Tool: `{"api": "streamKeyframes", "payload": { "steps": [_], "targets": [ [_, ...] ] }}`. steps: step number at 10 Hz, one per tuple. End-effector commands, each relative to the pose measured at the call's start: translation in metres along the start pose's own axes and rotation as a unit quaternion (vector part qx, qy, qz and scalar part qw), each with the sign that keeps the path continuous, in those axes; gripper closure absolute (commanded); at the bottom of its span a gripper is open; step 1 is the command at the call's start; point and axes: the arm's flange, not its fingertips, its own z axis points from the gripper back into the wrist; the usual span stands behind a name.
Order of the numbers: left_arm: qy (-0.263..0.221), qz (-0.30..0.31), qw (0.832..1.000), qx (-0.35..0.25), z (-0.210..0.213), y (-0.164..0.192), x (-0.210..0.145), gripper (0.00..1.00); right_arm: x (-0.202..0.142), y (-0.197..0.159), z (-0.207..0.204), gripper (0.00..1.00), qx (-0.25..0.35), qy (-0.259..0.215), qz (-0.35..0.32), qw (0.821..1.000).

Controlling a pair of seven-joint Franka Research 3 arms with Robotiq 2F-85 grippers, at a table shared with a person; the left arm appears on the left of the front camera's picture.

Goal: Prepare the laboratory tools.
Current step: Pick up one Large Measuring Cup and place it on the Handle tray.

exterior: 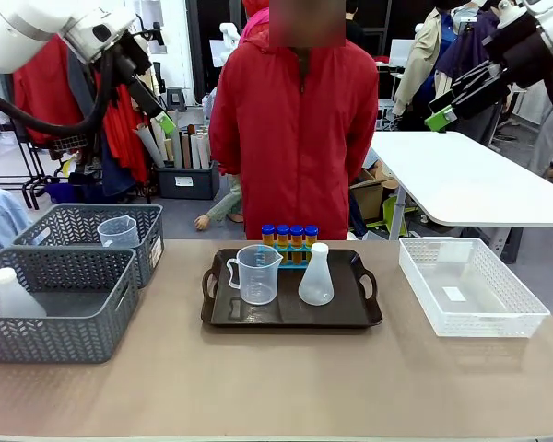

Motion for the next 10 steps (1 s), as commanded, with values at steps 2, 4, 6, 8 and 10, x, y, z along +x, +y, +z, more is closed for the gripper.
{"api": "streamKeyframes", "payload": {
  "steps": [2, 4, 6, 8, 10],
  "targets": [
    [-0.005, -0.012, 1.0, -0.002, 0.004, -0.003, -0.001, 0.0, 0.001, 0.001, 0.0, 0.0, 0.003, -0.007, 0.0, 1.0],
    [-0.011, -0.025, 1.0, -0.013, 0.011, -0.015, -0.006, 0.0, 0.001, 0.001, 0.0, 0.0, 0.003, -0.007, 0.0, 1.0],
    [-0.024, -0.03, 0.999, -0.007, 0.02, -0.027, -0.008, 0.0, 0.001, 0.001, 0.0, 0.0, 0.003, -0.007, 0.0, 1.0],
    [-0.027, -0.032, 0.999, -0.009, 0.028, -0.039, -0.007, 0.0, 0.001, 0.001, 0.0, 0.0, 0.003, -0.007, 0.0, 1.0],
    [-0.025, -0.032, 0.999, -0.01, 0.028, -0.049, -0.006, 0.0, 0.001, 0.001, 0.0, 0.0, 0.003, -0.007, 0.0, 1.0]
  ]
}}
